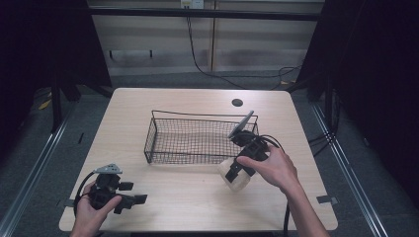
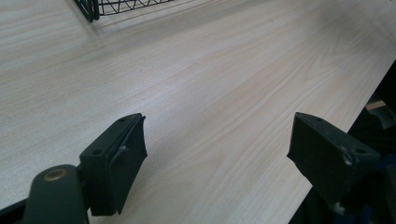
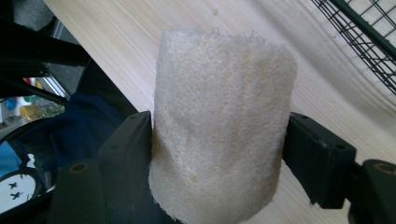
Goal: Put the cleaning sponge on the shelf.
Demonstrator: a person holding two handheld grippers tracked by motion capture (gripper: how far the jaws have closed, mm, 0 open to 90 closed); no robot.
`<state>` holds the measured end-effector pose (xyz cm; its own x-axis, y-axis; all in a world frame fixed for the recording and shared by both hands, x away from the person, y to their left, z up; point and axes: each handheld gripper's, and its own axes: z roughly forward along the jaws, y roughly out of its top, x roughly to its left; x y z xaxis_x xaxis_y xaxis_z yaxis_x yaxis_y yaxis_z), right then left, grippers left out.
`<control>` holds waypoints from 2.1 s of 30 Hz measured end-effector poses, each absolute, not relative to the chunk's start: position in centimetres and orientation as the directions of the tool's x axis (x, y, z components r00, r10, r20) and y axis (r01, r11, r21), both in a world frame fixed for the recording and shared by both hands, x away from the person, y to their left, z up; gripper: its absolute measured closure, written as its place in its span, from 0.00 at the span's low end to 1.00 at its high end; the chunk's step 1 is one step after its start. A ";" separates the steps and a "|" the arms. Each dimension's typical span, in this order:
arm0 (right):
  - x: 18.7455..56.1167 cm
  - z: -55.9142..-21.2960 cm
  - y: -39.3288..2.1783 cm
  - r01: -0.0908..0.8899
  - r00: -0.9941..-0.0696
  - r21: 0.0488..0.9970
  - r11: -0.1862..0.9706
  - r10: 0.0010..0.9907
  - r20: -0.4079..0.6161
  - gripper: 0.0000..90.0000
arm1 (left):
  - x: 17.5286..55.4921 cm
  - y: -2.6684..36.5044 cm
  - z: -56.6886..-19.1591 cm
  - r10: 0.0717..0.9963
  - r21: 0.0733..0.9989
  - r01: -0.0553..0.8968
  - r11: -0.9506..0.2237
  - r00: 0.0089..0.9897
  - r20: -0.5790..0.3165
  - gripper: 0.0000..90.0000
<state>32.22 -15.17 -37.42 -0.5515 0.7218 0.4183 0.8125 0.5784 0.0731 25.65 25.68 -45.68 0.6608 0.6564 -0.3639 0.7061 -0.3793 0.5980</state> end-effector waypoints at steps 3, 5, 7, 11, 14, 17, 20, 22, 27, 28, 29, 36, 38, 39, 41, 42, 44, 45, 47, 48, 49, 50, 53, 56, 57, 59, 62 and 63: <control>32.3 -37.2 -15.0 0.809 -0.557 0.072 0.584 0.721 0.411 0.30 | 25.7 25.7 -45.7 0.657 0.596 0.708 -0.379 0.659 -0.366 0.21; 32.4 -37.0 -14.9 0.800 -0.570 0.079 0.595 0.712 0.410 0.30 | 25.6 25.6 -45.7 0.655 0.595 0.707 -0.382 0.662 -0.365 0.21; 32.5 -36.8 -14.8 0.794 -0.579 0.082 0.603 0.707 0.407 0.30 | 25.6 25.7 -45.7 0.654 0.598 0.705 -0.381 0.662 -0.365 0.21; 32.7 -36.2 -14.6 0.801 -0.571 0.086 0.593 0.712 0.409 0.30 | 25.6 25.7 -45.7 0.656 0.598 0.706 -0.380 0.661 -0.364 0.21; 32.9 -35.8 -14.5 0.804 -0.568 0.084 0.589 0.717 0.403 0.30 | 25.6 25.7 -45.7 0.658 0.597 0.708 -0.377 0.658 -0.366 0.21; 33.0 -35.4 -14.4 0.802 -0.574 0.093 0.590 0.718 0.394 0.30 | 25.7 25.7 -45.7 0.655 0.598 0.705 -0.380 0.662 -0.364 0.21; 33.2 -34.9 -14.3 0.804 -0.573 0.099 0.586 0.719 0.393 0.30 | 25.6 25.7 -45.7 0.657 0.596 0.708 -0.379 0.659 -0.365 0.21; 33.3 -34.6 -14.3 0.803 -0.575 0.101 0.587 0.720 0.389 0.30 | 25.6 25.7 -45.7 0.658 0.596 0.709 -0.378 0.658 -0.365 0.21; 33.8 -33.9 -14.3 0.813 -0.565 0.114 0.571 0.727 0.391 0.30 | 25.6 25.7 -45.7 0.657 0.598 0.706 -0.380 0.661 -0.363 0.21; 33.8 -33.9 -14.3 0.813 -0.565 0.114 0.571 0.727 0.391 0.30 | 25.7 25.7 -45.7 0.656 0.599 0.706 -0.379 0.661 -0.364 0.21; 33.8 -33.9 -14.4 0.812 -0.567 0.115 0.572 0.727 0.387 0.30 | 25.7 25.7 -45.7 0.657 0.597 0.707 -0.378 0.660 -0.365 0.21; 34.7 -33.4 -14.5 0.826 -0.547 0.109 0.553 0.739 0.393 0.30 | 25.7 25.7 -45.7 0.656 0.596 0.709 -0.378 0.659 -0.367 0.21; 35.0 -33.3 -14.6 0.830 -0.541 0.109 0.548 0.740 0.400 0.30 | 25.7 25.7 -45.7 0.657 0.596 0.708 -0.378 0.659 -0.366 0.21; 35.2 -33.3 -14.7 0.830 -0.540 0.109 0.546 0.742 0.397 0.30 | 25.7 25.7 -45.7 0.655 0.595 0.708 -0.380 0.661 -0.367 0.21; 35.5 -33.3 -14.9 0.838 -0.529 0.110 0.534 0.748 0.400 0.30 | 25.7 25.7 -45.7 0.656 0.594 0.709 -0.379 0.659 -0.368 0.21; 35.7 -33.2 -15.0 0.849 -0.514 0.109 0.517 0.759 0.400 0.30 | 25.7 25.7 -45.7 0.656 0.595 0.709 -0.379 0.659 -0.367 0.21; 36.0 -33.1 -15.2 0.852 -0.511 0.118 0.510 0.761 0.400 0.30 | 25.7 25.7 -45.7 0.657 0.596 0.709 -0.377 0.658 -0.367 0.21; 36.1 -33.1 -15.3 0.856 -0.505 0.118 0.504 0.764 0.401 0.30 | 25.7 25.7 -45.7 0.657 0.597 0.709 -0.376 0.658 -0.367 0.21; 36.3 -33.0 -15.5 0.862 -0.497 0.124 0.491 0.772 0.397 0.30 | 25.7 25.7 -45.7 0.657 0.597 0.709 -0.377 0.658 -0.367 0.21; 36.3 -33.0 -15.5 0.862 -0.497 0.124 0.491 0.772 0.397 0.30 | 25.7 25.7 -45.7 0.658 0.596 0.710 -0.376 0.657 -0.368 0.21; 36.3 -33.1 -15.5 0.867 -0.490 0.121 0.483 0.782 0.387 0.30 | 25.7 25.7 -45.7 0.655 0.594 0.709 -0.381 0.660 -0.368 0.21; 36.3 -33.1 -15.5 0.867 -0.490 0.121 0.483 0.782 0.387 0.30 | 25.7 25.7 -45.7 0.655 0.594 0.709 -0.381 0.660 -0.368 0.21; 36.5 -33.1 -15.7 0.879 -0.472 0.127 0.460 0.798 0.375 0.30 | 25.7 25.7 -45.7 0.655 0.594 0.709 -0.381 0.660 -0.368 0.21; 36.9 -33.1 -15.9 0.892 -0.448 0.127 0.433 0.815 0.368 0.30 | 25.7 25.7 -45.7 0.656 0.597 0.708 -0.377 0.659 -0.367 0.21; 37.0 -33.1 -16.0 0.896 -0.441 0.127 0.425 0.818 0.369 0.30 | 25.7 25.7 -45.7 0.656 0.597 0.708 -0.378 0.659 -0.366 0.21; 37.2 -33.1 -16.2 0.900 -0.433 0.124 0.418 0.825 0.363 0.30 | 25.7 25.7 -45.7 0.654 0.595 0.708 -0.380 0.660 -0.368 0.21; 37.6 -33.2 -16.3 0.907 -0.419 0.118 0.404 0.835 0.357 0.30 | 25.7 25.7 -45.7 0.656 0.597 0.708 -0.379 0.660 -0.367 0.21; 37.7 -33.2 -16.3 0.909 -0.414 0.118 0.399 0.838 0.357 0.30 | 25.7 25.7 -45.7 0.656 0.598 0.707 -0.378 0.660 -0.367 0.21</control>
<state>37.68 -16.33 -33.19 -0.4140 0.8376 0.3565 0.9093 0.3990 0.1183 25.68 25.71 -45.70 0.6601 0.6556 -0.3666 0.7071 -0.3776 0.5979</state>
